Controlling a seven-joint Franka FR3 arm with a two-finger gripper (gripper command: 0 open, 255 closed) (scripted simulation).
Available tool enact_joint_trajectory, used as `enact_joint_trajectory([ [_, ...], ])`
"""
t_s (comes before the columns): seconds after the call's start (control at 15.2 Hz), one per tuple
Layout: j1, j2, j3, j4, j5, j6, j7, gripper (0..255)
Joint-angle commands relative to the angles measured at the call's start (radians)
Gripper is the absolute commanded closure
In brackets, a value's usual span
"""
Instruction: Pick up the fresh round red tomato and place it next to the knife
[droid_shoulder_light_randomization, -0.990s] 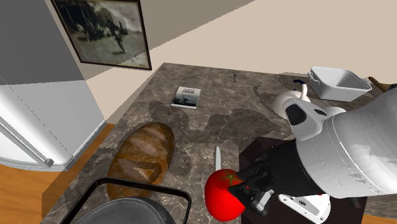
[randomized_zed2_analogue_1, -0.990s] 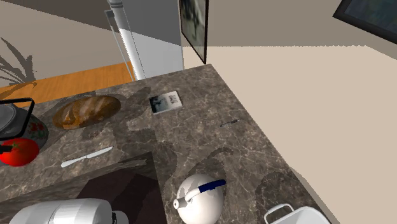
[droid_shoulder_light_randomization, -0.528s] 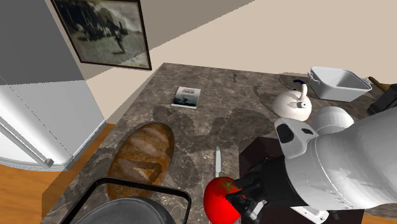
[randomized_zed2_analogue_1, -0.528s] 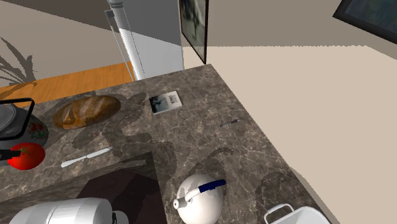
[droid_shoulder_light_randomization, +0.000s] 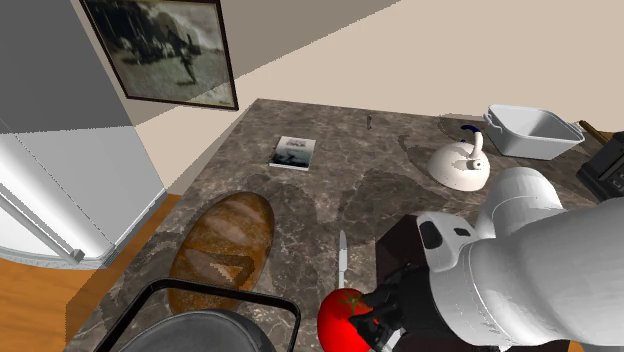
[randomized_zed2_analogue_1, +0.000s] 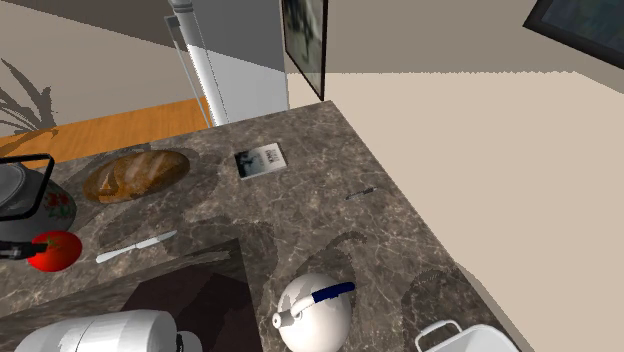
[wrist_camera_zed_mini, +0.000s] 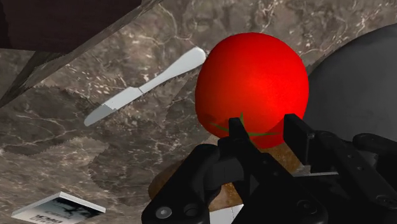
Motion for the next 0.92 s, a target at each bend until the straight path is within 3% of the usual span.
enact_joint_trajectory([
  [0.0,0.013,-0.001,0.024,-0.021,0.021,0.019,0.006,255],
  [0.53,0.032,0.03,0.133,-0.078,0.11,0.109,0.017,255],
  [0.86,0.032,0.03,0.133,-0.078,0.11,0.109,0.017,255],
])
